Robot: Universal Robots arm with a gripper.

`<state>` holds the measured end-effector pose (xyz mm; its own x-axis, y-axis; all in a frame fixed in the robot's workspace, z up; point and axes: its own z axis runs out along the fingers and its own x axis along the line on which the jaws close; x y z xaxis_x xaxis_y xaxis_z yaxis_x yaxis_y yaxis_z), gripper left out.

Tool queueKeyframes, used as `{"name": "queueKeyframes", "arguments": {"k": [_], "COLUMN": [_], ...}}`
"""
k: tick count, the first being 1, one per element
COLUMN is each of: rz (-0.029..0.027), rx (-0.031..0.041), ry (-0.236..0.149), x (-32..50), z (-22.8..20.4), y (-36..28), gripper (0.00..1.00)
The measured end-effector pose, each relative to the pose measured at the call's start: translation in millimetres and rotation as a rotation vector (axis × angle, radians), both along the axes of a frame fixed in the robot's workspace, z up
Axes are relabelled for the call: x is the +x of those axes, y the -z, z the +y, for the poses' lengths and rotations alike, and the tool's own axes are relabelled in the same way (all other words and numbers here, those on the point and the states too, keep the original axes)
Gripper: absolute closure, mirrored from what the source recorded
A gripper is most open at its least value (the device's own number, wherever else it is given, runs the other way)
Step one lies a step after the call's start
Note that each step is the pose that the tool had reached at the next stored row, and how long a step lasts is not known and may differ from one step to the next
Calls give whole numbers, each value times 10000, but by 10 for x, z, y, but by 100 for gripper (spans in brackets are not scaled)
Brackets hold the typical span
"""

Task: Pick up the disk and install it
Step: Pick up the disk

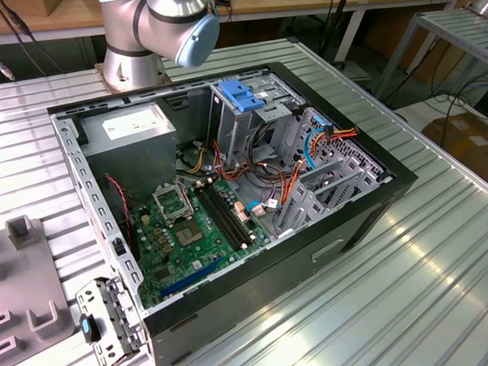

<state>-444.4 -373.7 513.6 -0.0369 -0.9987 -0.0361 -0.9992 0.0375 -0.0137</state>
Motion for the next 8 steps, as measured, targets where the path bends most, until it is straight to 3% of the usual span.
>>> {"name": "queueKeyframes", "arguments": {"k": [8], "rz": [0], "rx": [0], "ry": [0], "x": [45], "z": [0], "y": [0], "gripper": [63]}}
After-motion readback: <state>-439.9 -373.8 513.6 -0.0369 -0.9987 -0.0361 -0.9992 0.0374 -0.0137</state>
